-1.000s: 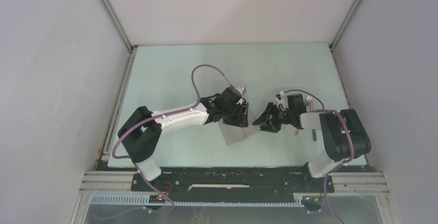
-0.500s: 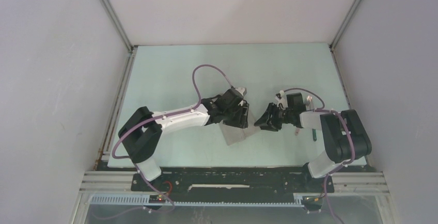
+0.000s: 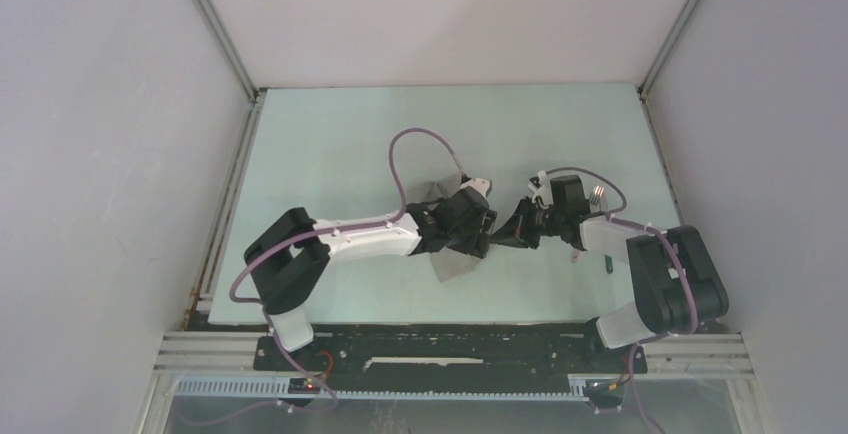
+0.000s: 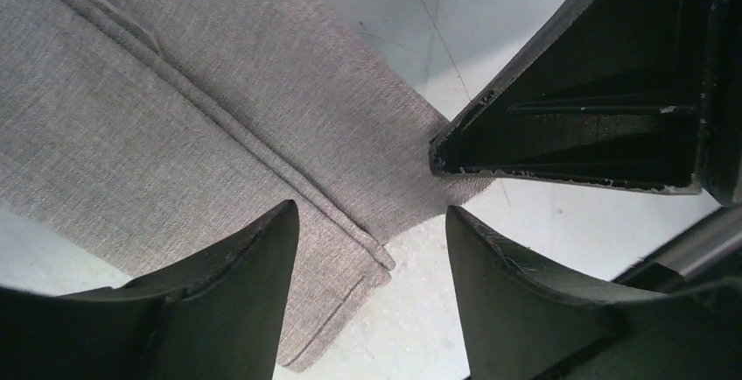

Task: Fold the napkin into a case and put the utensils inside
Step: Pick up the 2/3-rectangle-folded napkin at the center of the board.

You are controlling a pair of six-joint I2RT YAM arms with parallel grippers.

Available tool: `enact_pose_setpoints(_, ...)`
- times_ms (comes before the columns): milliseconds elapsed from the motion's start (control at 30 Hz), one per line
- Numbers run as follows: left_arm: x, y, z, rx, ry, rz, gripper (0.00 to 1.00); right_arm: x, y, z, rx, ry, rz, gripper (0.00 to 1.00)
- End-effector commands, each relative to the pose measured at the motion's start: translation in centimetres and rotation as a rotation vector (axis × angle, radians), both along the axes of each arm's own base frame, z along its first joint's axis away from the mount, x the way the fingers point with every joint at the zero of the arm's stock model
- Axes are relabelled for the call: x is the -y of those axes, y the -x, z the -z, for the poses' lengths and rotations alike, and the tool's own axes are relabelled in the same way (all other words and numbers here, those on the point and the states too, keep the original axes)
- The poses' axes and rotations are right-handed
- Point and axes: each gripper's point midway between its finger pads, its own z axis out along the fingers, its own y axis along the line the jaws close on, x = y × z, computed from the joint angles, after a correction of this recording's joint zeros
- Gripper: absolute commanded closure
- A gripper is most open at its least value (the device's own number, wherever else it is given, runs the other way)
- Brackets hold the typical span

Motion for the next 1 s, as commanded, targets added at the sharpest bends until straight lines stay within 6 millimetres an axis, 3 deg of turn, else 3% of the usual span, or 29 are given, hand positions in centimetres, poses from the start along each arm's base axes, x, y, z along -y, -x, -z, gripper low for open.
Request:
enact_pose_setpoints(0,1.3,-1.3,-0.7,0.149,-0.058,-0.002,0.32,-1.2,-0.6,-1.3,-0.050,-0.070,0.020,1.00)
enact_pose_setpoints(233,2.5,-0.7,-0.2,0.178,-0.112,0.032,0.35,-1.7,-0.9,-1.7,-0.066,-0.070,0.061,1.00)
enact_pose_setpoints(400,2.0,-0.2,0.0,0.187,-0.126,0.017,0.31,-1.7,-0.9,-1.9,-0.068,-0.068,0.069,1.00)
enact_pose_setpoints(567,2.1,-1.2,-0.3,0.208,-0.181,-0.016,0.53,-1.6,-0.9,-2.1,-0.070,-0.052,0.092,1.00)
enact_pose_setpoints(667,2.1,-1.5,-0.4,0.212,-0.196,-0.024,0.55,-1.5,-1.0,-2.3,-0.064,-0.048,0.105,1.00)
enact_pose_setpoints(800,2.5,-1.5,-0.3,0.204,-0.194,-0.016,0.48,-1.6,-1.0,-2.4,-0.068,-0.046,0.112,1.00)
enact_pose_setpoints(867,2.6,-1.5,-0.1,0.201,-0.198,-0.016,0.51,-1.9,-0.9,-2.4,-0.068,-0.050,0.105,1.00)
enact_pose_setpoints(967,2.4,-1.7,0.0,0.205,-0.212,-0.031,0.72,-2.2,-0.6,-2.4,-0.072,-0.055,0.093,1.00)
